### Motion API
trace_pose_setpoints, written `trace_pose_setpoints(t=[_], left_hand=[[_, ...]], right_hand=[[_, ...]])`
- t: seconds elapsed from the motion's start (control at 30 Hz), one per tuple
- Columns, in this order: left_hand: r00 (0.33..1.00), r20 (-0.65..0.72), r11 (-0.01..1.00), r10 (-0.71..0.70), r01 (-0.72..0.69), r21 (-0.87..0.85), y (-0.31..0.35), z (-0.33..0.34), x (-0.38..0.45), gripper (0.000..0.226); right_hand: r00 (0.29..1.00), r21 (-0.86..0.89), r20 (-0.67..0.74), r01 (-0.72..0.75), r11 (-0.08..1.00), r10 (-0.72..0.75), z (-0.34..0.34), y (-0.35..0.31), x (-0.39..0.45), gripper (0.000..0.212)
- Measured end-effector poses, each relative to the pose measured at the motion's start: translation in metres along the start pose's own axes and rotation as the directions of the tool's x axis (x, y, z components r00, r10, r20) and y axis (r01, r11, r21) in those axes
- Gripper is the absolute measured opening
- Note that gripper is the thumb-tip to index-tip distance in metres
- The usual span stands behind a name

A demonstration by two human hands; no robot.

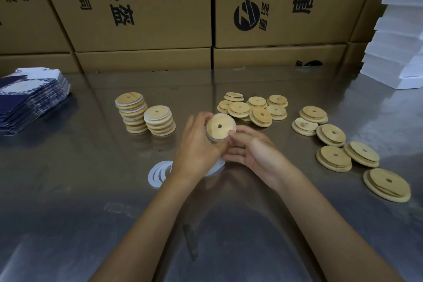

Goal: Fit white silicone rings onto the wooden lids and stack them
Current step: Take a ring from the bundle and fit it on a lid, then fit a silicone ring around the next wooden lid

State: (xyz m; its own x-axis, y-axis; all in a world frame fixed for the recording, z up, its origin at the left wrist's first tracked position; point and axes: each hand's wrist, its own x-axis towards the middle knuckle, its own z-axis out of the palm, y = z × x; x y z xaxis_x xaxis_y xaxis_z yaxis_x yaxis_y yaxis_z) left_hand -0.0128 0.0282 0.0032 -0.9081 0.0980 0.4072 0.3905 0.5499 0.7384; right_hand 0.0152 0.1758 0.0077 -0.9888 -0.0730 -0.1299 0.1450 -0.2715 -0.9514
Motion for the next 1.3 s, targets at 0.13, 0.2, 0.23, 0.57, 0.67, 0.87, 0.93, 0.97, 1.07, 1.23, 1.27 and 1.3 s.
trace_pose_setpoints(t=[0.13, 0.2, 0.23, 0.57, 0.67, 0.87, 0.93, 0.97, 1.07, 1.23, 1.27, 1.3], left_hand=[[0.99, -0.139, 0.999, 0.022, -0.018, 0.028, -0.002, -0.006, 0.004, 0.061], [0.973, -0.229, 0.997, 0.03, -0.014, 0.069, -0.007, -0.017, 0.01, 0.059], [0.963, -0.268, 0.998, 0.016, 0.0, 0.061, -0.012, -0.024, 0.014, 0.058], [0.891, -0.443, 0.985, -0.099, 0.152, 0.086, -0.053, -0.058, 0.027, 0.047], [0.885, -0.46, 0.979, -0.071, 0.151, 0.139, -0.056, -0.055, 0.026, 0.036], [0.881, -0.468, 0.985, -0.063, 0.131, 0.113, -0.059, -0.06, 0.025, 0.025], [0.878, -0.475, 0.984, -0.058, 0.131, 0.122, -0.058, -0.061, 0.025, 0.022], [0.879, -0.474, 0.983, -0.055, 0.131, 0.128, -0.057, -0.061, 0.024, 0.021], [0.878, -0.475, 0.983, -0.067, 0.139, 0.117, -0.057, -0.063, 0.023, 0.019], [0.889, -0.457, 0.977, 0.036, 0.064, 0.201, -0.04, -0.051, 0.019, 0.018], [0.896, -0.438, 0.975, 0.078, 0.023, 0.219, -0.036, -0.047, 0.019, 0.016], [0.905, -0.411, 0.973, 0.111, -0.015, 0.231, -0.032, -0.042, 0.018, 0.016]], right_hand=[[0.999, -0.027, -0.008, 0.044, 0.999, -0.044, 0.0, -0.001, -0.001, 0.027], [0.997, -0.04, -0.027, 0.066, 0.997, -0.068, -0.003, -0.002, -0.001, 0.023], [0.997, -0.044, -0.035, 0.073, 0.996, -0.074, -0.005, -0.003, -0.001, 0.022], [0.986, -0.124, -0.133, 0.086, 0.989, -0.103, -0.013, -0.01, -0.002, 0.022], [0.98, -0.157, -0.17, 0.075, 0.985, -0.101, -0.015, -0.01, -0.002, 0.019], [0.964, -0.161, -0.253, 0.042, 0.986, -0.082, -0.021, -0.009, 0.001, 0.017], [0.95, -0.152, -0.296, 0.057, 0.987, -0.1, -0.024, -0.008, 0.005, 0.016], [0.933, -0.163, -0.338, 0.074, 0.984, -0.126, -0.026, -0.008, 0.007, 0.015], [0.832, -0.453, -0.46, 0.081, 0.888, -0.31, -0.039, -0.002, 0.018, 0.014], [0.869, -0.923, -0.221, -0.039, 0.382, -0.444, -0.057, 0.011, 0.025, 0.052], [0.897, -0.944, -0.196, -0.063, 0.325, -0.396, -0.058, 0.013, 0.027, 0.06], [0.919, -0.96, -0.183, -0.091, 0.265, -0.35, -0.058, 0.015, 0.028, 0.065]])
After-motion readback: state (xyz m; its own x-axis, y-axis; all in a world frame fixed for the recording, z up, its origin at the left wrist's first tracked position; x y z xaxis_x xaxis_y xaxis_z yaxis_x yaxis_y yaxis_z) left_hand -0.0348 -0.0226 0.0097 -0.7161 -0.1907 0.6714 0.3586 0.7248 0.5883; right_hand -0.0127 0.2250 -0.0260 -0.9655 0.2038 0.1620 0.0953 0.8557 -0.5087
